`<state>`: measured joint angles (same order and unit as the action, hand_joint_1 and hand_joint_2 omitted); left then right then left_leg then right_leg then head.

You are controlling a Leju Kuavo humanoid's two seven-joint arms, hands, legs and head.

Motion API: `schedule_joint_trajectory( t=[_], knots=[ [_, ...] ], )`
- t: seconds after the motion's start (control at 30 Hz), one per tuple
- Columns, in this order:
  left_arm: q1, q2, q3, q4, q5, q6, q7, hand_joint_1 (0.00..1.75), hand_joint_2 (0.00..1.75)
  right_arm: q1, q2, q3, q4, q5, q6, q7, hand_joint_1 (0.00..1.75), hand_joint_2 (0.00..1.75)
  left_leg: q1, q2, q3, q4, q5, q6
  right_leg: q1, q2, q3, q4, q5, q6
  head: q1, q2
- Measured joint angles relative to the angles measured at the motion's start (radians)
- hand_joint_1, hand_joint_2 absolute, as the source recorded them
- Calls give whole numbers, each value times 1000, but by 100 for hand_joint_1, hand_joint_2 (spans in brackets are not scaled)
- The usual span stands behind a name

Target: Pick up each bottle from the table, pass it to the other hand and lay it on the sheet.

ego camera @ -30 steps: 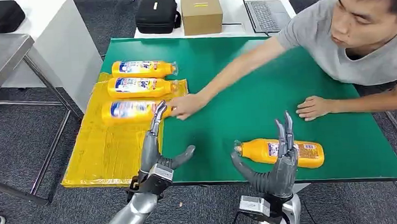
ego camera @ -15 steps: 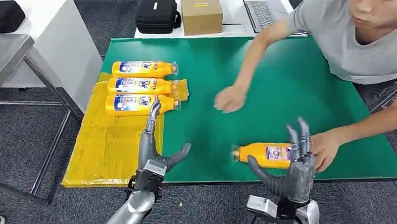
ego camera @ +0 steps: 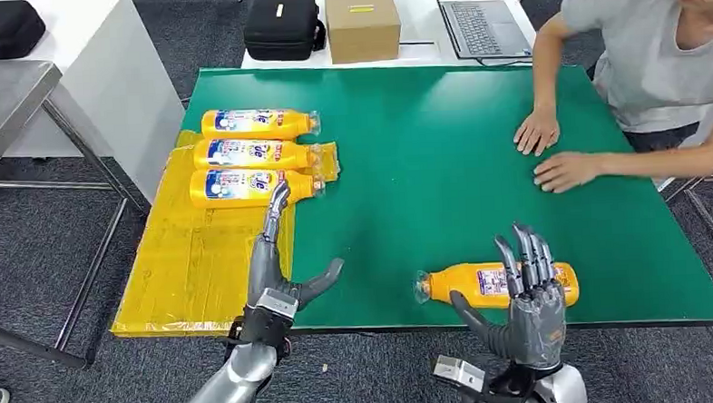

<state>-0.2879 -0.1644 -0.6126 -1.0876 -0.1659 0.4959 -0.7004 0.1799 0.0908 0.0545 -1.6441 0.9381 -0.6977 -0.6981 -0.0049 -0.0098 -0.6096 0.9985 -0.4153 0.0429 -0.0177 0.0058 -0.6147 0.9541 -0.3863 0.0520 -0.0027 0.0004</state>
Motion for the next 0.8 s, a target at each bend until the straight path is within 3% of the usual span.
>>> schedule_joint_trajectory(
  t=[0.2, 0.37, 0.57, 0.8],
  knots=[
    [5, 2, 2, -5, 26, -27, 0, 0, 175, 5, -1, -76, 16, 39, 0, 0, 0, 175, 0, 0, 0, 0, 0, 0, 0, 0, 0, 0, 0, 0, 0, 0],
    [6, -7, 2, -5, 55, -94, 0, 0, 175, -8, 3, -141, 49, 191, 0, 2, 0, 175, 0, 0, 0, 0, 0, 0, 0, 0, 0, 0, 0, 0, 0, 0],
    [8, -9, 2, -5, 65, -98, 0, 0, 175, -7, -39, -161, 109, 254, 0, 190, 0, 175, 0, 0, 0, 0, 0, 0, 0, 0, 0, 0, 0, 0, 0, 0],
    [8, -9, 7, -4, 59, -98, 0, 0, 175, 10, -111, -177, 150, 230, 36, 302, 0, 175, -1, 0, 0, 0, 0, 0, 0, 0, 0, 0, 0, 0, 0, 0]
  ],
)
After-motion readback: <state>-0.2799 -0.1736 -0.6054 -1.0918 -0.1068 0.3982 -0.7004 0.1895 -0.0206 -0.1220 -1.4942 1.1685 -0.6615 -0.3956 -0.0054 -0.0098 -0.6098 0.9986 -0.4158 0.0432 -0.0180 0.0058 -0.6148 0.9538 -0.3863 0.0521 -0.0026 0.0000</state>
